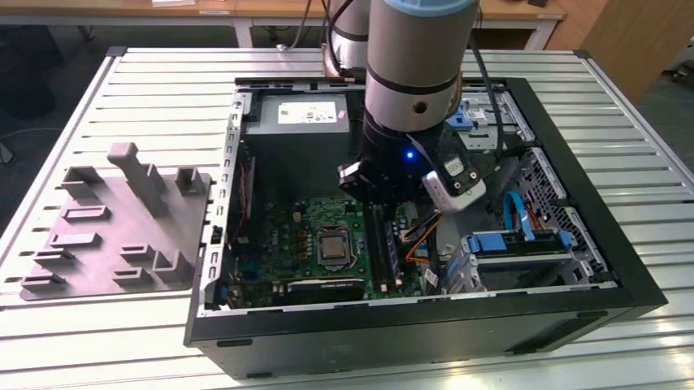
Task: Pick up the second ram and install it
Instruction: 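Insert the second ram into the second slot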
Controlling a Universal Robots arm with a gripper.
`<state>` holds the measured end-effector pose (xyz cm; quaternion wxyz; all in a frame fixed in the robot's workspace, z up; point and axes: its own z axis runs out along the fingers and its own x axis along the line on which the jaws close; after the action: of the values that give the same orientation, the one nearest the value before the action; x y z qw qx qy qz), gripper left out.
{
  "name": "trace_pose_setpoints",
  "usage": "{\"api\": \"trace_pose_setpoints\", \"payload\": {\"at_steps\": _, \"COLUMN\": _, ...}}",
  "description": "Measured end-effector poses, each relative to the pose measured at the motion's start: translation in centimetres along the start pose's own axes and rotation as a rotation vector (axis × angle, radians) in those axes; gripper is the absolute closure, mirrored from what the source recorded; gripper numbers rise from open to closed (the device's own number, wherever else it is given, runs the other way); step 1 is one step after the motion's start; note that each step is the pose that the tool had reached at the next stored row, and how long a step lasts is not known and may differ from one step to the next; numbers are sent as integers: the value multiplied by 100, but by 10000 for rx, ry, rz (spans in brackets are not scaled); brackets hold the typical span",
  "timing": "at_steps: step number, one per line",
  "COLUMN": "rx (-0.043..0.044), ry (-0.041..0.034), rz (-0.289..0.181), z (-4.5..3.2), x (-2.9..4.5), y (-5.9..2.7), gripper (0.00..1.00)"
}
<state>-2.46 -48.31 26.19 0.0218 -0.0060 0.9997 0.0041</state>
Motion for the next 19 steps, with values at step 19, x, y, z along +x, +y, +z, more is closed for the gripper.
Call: {"api": "trace_pose_setpoints", "payload": {"at_steps": 19, "rx": -118, "ry": -41, "rz": 5, "z": 215, "x": 45, "y": -1, "gripper": 87}}
